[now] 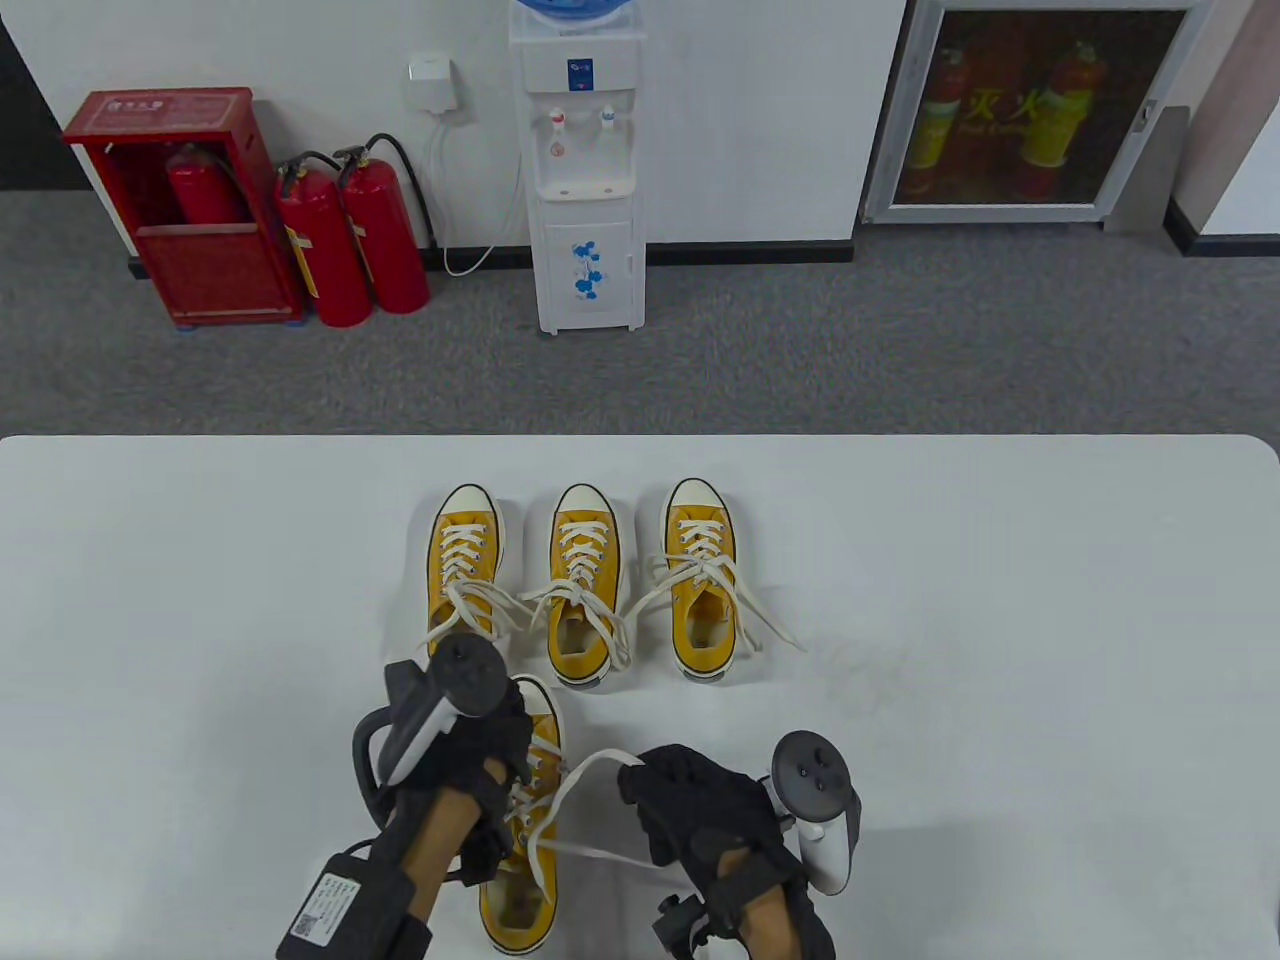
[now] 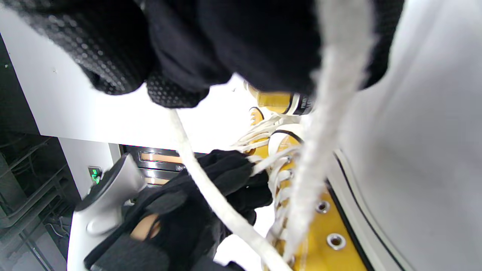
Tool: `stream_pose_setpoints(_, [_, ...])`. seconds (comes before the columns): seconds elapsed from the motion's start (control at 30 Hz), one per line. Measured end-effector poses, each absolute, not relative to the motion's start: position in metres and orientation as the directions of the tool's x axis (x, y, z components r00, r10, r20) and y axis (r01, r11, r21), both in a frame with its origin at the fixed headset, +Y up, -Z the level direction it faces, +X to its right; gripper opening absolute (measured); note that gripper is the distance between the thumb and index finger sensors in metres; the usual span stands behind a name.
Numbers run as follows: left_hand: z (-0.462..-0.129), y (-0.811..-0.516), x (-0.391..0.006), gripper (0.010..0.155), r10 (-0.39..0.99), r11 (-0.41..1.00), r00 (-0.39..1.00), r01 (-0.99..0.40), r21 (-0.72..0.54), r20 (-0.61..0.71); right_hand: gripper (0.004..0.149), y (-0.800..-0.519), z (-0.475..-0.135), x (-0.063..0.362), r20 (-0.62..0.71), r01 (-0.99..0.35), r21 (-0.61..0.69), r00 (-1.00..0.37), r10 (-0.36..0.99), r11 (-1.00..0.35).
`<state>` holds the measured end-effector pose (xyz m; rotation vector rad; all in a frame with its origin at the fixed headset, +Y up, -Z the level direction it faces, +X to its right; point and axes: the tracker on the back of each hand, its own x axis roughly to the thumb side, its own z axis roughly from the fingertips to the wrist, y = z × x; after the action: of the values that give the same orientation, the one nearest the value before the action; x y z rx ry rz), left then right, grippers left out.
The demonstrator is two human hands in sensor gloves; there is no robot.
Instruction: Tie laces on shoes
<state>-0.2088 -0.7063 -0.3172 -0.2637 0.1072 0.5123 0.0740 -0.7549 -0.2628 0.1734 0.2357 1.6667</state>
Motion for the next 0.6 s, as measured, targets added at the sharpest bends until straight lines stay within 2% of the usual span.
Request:
stream_pose_setpoints(0.07, [-0.310, -0.704, -0.231, 0.035, 0.668, 0.701, 0.724, -0.690, -0.179, -0.171, 0.041, -0.754, -0.262, 0.074, -0.028, -0.963, 0.258, -0.082, 0.996, -0.072])
stream_pose_setpoints(0.2, [-0.296, -0.703, -0.266, 0.035, 0.841, 0.522, 0.529, -0.848, -0.091, -0.115, 0.041, -0.755, -0.263, 0.073, -0.031, -0.964, 0.261, -0.068, 0.997, -0.058])
stream_pose_setpoints(0.37, [-0.277, -0.714, -0.298, 0.035, 0.958, 0.277, 0.278, -0.961, -0.016, -0.067, 0.041, -0.755, -0.263, 0.073, -0.038, -0.964, 0.258, -0.072, 0.997, -0.060])
stream_pose_setpoints(0.5, [-0.268, -0.729, -0.313, 0.032, 0.996, 0.086, 0.086, -0.996, 0.025, -0.013, 0.041, -0.756, -0.263, 0.074, -0.042, -0.966, 0.254, -0.069, 0.997, -0.056])
stream_pose_setpoints(0.6, [-0.265, -0.740, -0.319, 0.029, 0.999, -0.047, -0.047, -0.999, -0.007, 0.012, 0.041, -0.756, -0.263, 0.074, -0.042, -0.965, 0.254, -0.074, 0.996, -0.061])
